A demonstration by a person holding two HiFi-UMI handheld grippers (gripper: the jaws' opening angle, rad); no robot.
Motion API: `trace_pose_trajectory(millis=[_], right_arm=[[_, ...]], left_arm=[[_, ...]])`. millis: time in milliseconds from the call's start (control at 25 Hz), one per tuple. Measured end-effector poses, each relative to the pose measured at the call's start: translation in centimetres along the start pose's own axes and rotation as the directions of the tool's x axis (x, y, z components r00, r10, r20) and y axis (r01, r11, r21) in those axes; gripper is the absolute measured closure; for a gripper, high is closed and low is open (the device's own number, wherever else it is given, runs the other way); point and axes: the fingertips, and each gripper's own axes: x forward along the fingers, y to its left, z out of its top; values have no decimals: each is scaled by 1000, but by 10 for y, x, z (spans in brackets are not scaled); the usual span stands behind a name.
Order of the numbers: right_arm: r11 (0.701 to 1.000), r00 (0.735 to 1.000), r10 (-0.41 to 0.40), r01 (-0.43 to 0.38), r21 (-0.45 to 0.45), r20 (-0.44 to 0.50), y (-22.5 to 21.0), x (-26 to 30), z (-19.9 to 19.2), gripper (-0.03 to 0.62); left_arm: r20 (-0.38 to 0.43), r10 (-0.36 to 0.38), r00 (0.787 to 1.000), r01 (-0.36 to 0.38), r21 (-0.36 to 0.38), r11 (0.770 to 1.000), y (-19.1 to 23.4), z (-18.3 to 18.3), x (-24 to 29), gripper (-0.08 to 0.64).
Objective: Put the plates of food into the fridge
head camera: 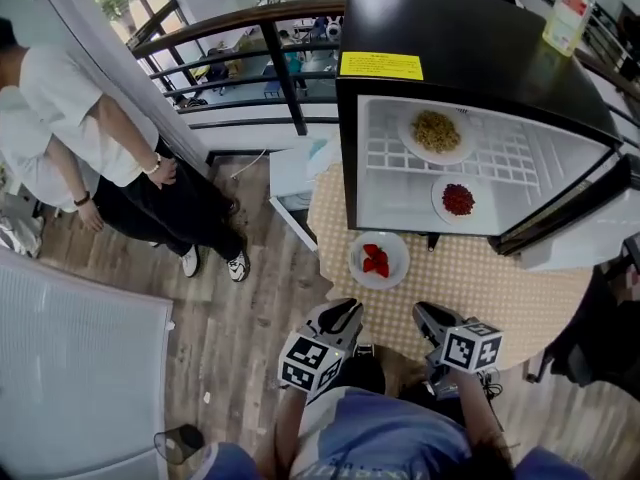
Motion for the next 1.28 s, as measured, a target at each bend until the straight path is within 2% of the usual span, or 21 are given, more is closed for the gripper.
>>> trace_pose_trajectory(millis=[160,320,560,760,880,1000,1160,1280], right_arm=[[996,1000,-22,22,90,-2,-18,24,3,551],[983,998,-64,66,169,-17,-38,47,2,551],[980,990,-89,106,166,-107,-51,78,-10,489],[975,985,-132,150,162,-114,-59,96,-5,483],[965,976,-187,204,164,-113,-70,101,-1,477],[947,969,-226,242,210,-100,-81,103,2,476],[936,977,-201,213,280,-74,-79,110,8,477],[925,974,-220,227,304,-59,-80,117,10,483]], left_arm=[[-56,-35,998,39,56,998,12,-9,18,518],[-87,-73,994,78,55,995,17,-13,33,518],[-112,-111,988,119,61,991,18,-14,48,518],[-114,-123,986,130,56,990,16,-13,48,518],[-119,-125,985,132,54,990,15,-16,44,518],[-125,-122,985,129,43,991,16,-21,39,518],[-139,-118,983,124,35,992,20,-29,32,518],[-149,-117,982,123,32,992,23,-34,30,518]])
